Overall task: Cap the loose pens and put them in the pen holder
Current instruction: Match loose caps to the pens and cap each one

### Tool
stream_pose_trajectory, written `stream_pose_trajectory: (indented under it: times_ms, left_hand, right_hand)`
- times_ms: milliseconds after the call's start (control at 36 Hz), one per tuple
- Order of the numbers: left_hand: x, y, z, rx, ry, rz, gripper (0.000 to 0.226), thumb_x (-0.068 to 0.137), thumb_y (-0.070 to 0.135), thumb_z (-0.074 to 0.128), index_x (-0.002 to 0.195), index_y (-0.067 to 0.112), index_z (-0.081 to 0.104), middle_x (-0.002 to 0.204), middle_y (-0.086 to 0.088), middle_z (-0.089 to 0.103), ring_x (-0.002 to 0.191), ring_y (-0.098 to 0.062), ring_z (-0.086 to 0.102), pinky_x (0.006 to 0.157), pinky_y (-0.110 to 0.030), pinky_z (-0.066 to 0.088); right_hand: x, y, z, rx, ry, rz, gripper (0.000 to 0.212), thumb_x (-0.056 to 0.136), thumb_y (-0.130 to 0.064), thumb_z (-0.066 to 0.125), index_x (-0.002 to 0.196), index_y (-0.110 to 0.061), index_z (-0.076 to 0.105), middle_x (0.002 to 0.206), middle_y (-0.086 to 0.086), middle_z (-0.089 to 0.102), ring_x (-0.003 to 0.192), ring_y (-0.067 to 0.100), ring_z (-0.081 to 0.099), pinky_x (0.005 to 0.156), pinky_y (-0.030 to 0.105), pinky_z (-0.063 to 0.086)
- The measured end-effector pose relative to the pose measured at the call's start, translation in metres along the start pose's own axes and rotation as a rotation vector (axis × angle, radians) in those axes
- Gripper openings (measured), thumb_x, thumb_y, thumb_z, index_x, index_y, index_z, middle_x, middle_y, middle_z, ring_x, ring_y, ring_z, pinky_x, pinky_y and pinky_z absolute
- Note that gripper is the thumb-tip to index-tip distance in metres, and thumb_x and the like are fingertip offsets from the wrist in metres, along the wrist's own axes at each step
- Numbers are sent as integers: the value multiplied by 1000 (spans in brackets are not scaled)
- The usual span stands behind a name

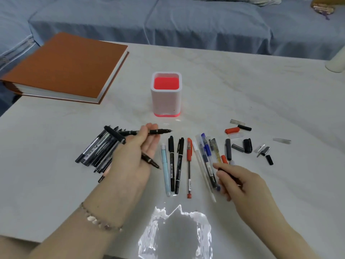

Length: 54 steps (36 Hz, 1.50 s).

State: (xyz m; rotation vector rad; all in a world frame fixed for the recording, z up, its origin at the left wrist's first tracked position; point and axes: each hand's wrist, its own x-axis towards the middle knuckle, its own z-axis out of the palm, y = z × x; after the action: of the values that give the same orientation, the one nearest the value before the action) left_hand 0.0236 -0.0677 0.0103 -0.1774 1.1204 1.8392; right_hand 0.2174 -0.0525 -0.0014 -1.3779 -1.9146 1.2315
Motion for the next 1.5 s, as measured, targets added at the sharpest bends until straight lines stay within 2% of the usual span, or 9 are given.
stream_pose_trajectory:
  times_ms: [56,222,528,778,972,1167,1278,1417,1500]
  left_hand:
    - [-9,-8,5,-62,-14,-68,13,92,5,47,83,5,57,62,-2,72,66,-8,70,79,-30,54]
    - [-20,-17,14,-156,-35,-78,17,93,9,45,83,9,58,62,2,72,69,-4,69,77,-26,52]
    - [-31,-35,16,-85,-61,-49,15,93,11,46,84,11,57,95,0,70,88,-2,67,82,-21,49]
    - [-48,-35,12,-81,-221,-60,52,96,28,36,47,14,45,66,-3,62,99,-18,67,90,-32,42]
    - [-36,-45,7,-16,-179,-78,39,96,20,38,59,9,46,61,1,62,88,-13,70,95,-31,42]
    - [-34,-57,6,137,-167,-152,38,99,26,29,68,9,44,89,-16,73,90,-19,70,89,-34,46]
    - [-38,-60,0,146,-176,-206,36,99,25,26,68,11,39,95,-17,72,87,-17,71,82,-30,47]
    - [-37,-59,-5,131,-178,-251,34,96,18,27,63,14,35,96,-18,72,86,-17,71,81,-29,48]
    - [-38,-58,-4,160,-180,-246,35,96,17,26,61,14,32,96,-16,72,83,-15,71,83,-30,48]
  right_hand:
    - [-2,-8,7,148,-29,27,30,87,-6,54,92,-32,67,61,-5,63,56,0,57,55,4,42]
    - [-13,-26,27,429,-57,91,17,76,-7,69,77,-24,65,69,1,73,62,15,67,53,16,49]
    - [-10,-34,33,397,72,67,15,70,-17,75,67,-30,68,67,-11,70,51,0,52,49,5,38]
    - [-9,-27,26,418,195,20,27,65,-6,77,63,-31,70,59,4,60,45,6,45,47,7,38]
    - [-6,-21,25,365,217,-34,33,64,-6,78,64,-37,68,58,-8,63,51,3,50,50,4,38]
    - [3,-6,24,144,254,-166,38,68,-7,77,62,-44,67,70,-25,67,65,6,59,59,7,43]
    - [4,-2,21,35,212,-249,37,71,-17,70,95,-44,61,70,-39,61,68,-5,60,63,3,42]
    - [6,4,19,65,84,-192,37,72,-6,73,62,-41,69,60,-34,62,63,-5,60,60,4,41]
    - [9,3,17,165,19,-130,36,71,-3,73,67,-38,68,55,-27,63,55,-5,58,56,4,40]
